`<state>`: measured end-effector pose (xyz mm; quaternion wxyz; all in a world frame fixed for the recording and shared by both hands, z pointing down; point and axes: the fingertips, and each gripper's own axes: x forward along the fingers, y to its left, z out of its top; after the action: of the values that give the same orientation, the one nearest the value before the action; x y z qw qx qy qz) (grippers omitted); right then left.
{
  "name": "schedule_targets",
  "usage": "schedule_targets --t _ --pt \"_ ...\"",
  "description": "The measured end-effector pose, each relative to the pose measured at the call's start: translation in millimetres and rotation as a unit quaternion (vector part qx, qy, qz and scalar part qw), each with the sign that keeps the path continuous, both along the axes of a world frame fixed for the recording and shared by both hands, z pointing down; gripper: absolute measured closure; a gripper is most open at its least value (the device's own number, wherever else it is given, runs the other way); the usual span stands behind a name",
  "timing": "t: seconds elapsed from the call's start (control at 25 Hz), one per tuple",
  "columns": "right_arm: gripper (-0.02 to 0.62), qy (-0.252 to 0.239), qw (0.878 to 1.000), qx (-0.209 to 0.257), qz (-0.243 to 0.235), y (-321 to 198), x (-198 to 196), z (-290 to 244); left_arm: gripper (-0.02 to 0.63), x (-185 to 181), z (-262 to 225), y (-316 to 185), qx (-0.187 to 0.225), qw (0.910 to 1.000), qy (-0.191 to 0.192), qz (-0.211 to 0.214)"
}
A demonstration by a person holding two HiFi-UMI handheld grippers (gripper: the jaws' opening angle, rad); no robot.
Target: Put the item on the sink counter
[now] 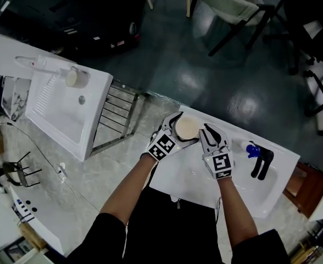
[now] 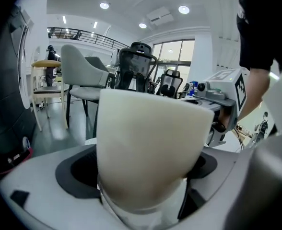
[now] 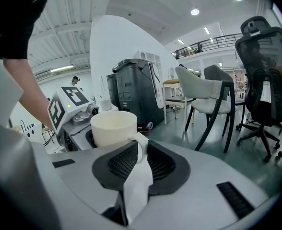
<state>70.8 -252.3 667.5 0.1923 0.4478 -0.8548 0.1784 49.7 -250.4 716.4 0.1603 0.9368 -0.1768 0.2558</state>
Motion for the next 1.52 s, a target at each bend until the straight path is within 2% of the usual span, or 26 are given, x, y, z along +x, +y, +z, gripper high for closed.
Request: schedule_targets --t 0.44,0.68,1.08,1.32,1.4,1.52 --pt "0.532 -0.002 1.0 -0.003 -0.007 8 4 3 0.107 -2 6 0 -0.001 0.9997 -0.023 0.007" --pt "0.532 0.005 1.0 -0.009 -0.007 12 5 4 0.106 -3 3 0 -0.011 0.9999 -0.006 -0.004" --pt "0.532 0.016 1.0 -0.013 0.016 13 10 10 0.106 -12 -3 1 0.004 0.9995 0.012 -0.029" --pt "0.532 0.02 1.0 -0.016 0.005 21 8 8 0.104 -27 -3 22 0.009 0.9999 -0.005 0.003" --pt "0.532 0.023 1.0 -0.017 0.006 26 11 6 0.104 -38 -6 26 -0.002 0.9999 0.008 -0.014" --pt "0.532 0.025 0.999 -0.019 0.009 36 12 -3 0.106 -60 -19 28 -0.022 0.9963 0.048 -0.068"
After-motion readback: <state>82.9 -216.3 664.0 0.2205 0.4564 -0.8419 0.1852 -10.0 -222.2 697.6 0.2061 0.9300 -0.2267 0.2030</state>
